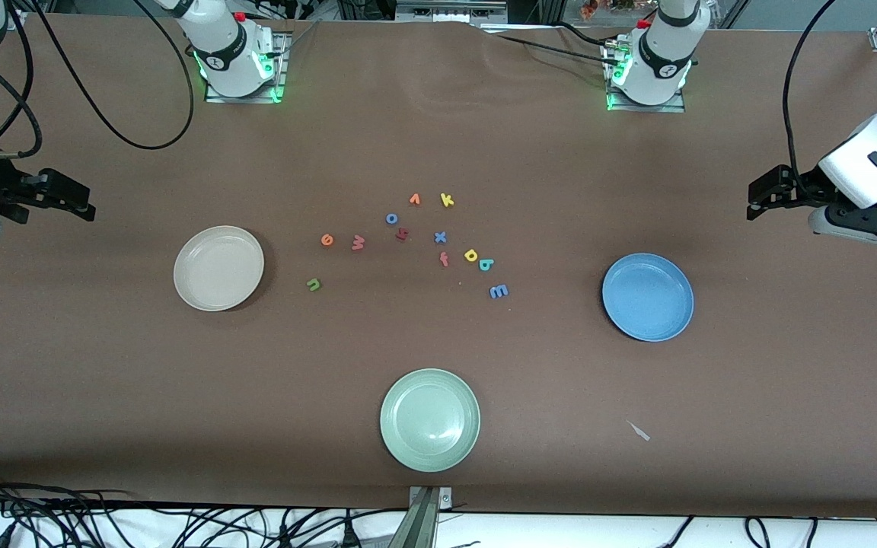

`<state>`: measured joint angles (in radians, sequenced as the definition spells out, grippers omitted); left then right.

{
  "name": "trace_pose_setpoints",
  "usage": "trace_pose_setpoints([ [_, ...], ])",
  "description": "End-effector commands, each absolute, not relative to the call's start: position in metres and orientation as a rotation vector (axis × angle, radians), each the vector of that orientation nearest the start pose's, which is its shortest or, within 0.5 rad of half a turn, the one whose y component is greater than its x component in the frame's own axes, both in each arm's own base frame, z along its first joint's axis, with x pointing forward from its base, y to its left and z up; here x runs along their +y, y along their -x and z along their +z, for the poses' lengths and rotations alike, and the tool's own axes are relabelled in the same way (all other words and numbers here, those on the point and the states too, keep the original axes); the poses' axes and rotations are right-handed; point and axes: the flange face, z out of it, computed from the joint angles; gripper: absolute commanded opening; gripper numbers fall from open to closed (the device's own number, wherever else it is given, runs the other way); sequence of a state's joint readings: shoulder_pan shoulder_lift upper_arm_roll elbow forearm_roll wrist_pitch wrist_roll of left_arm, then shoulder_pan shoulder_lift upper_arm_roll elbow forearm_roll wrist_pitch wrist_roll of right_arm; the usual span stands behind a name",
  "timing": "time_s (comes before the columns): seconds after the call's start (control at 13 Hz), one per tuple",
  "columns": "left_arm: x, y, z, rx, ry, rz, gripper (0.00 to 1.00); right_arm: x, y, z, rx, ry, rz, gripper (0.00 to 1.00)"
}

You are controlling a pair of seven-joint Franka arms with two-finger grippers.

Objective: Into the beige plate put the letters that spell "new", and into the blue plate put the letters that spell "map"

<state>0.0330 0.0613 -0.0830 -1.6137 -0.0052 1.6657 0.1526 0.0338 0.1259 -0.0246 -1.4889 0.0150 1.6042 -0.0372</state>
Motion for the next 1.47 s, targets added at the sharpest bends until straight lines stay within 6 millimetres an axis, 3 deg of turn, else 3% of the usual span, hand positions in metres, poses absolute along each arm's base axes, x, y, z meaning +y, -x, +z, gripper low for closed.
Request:
trace_pose_setpoints([
  [0.0, -0.029, -0.582, 0.583, 0.354, 3.136, 0.003, 1.00, 0.007, -0.597, 0.590, -0.085, 3.119, 0.021, 1.00],
  [1.08, -0.026, -0.582, 0.581, 0.346, 3.137, 0.010, 1.00, 0.024, -0.594, 0.589, -0.126, 3.169, 0.031, 1.00],
  [1.39, -0.026, -0.582, 0.581, 0.347, 3.136, 0.015, 1.00, 0.021, -0.593, 0.586, -0.114, 3.169, 0.044, 1.00],
])
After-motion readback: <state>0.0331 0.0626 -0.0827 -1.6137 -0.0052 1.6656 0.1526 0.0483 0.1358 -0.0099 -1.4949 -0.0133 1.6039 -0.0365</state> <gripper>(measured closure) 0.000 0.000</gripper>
